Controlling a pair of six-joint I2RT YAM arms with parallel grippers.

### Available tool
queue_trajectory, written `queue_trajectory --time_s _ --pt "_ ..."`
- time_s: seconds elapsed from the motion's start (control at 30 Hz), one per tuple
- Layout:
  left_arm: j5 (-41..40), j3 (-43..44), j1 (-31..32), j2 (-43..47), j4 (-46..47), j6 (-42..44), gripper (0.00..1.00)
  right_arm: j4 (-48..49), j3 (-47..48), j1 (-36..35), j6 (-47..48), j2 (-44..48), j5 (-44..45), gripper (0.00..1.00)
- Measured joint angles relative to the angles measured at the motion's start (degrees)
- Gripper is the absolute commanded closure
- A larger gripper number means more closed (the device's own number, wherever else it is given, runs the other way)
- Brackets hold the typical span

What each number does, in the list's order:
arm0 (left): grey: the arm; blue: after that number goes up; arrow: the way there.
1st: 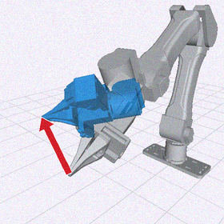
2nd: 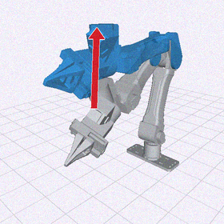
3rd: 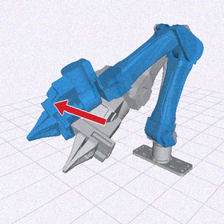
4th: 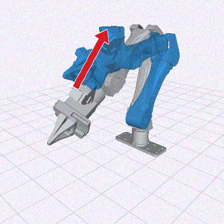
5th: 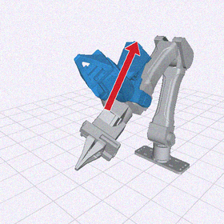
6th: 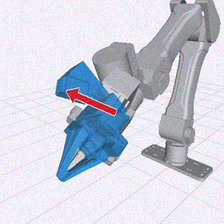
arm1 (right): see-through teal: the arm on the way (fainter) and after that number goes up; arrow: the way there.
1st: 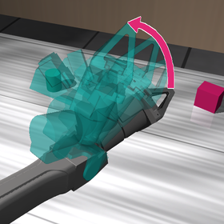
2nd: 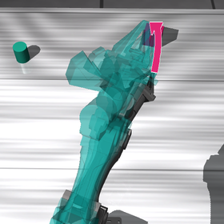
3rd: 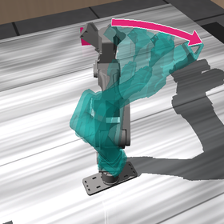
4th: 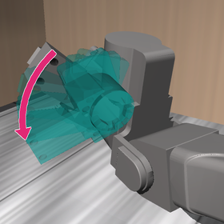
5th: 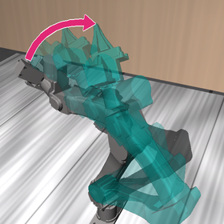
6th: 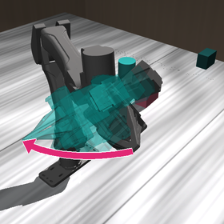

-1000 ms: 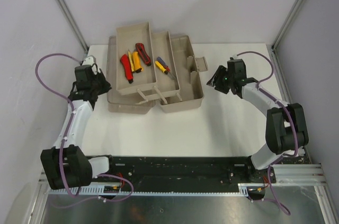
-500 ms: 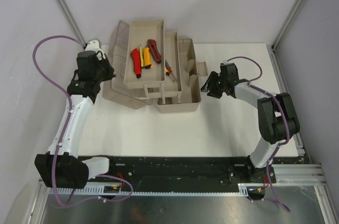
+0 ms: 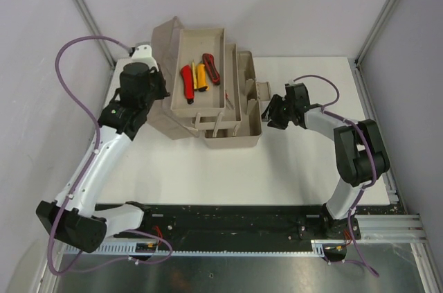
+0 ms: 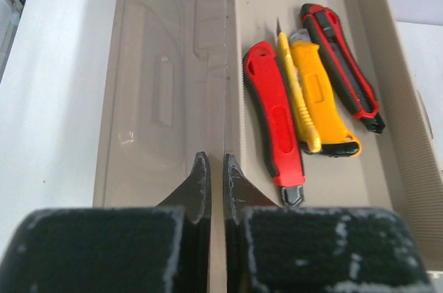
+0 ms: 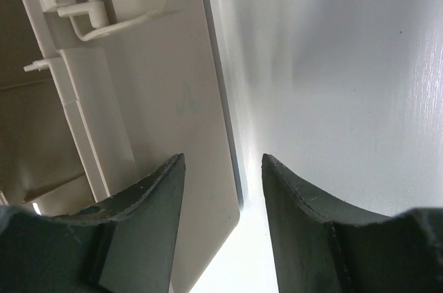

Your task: Pack the tool kit

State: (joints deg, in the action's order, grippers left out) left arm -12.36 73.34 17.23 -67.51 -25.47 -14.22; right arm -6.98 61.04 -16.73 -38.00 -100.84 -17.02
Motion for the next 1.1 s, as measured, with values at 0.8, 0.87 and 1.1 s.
queue_trajectory --time_s 0.8,0.87,1.1 --pt "-41.4 11.3 34.3 -15.4 1.4 10.3 0.63 0.5 0.0 0.2 -1.5 -2.1 -0.5 0.47" --pt "-41.5 11.7 36.0 -16.1 1.9 9.8 0.57 0.7 0.0 0.3 -1.5 -2.1 -0.7 0.47" --pt "-40.1 13.0 40.5 -19.1 2.7 7.6 0.41 1.5 0.0 1.0 -1.7 -2.1 -1.8 0.46"
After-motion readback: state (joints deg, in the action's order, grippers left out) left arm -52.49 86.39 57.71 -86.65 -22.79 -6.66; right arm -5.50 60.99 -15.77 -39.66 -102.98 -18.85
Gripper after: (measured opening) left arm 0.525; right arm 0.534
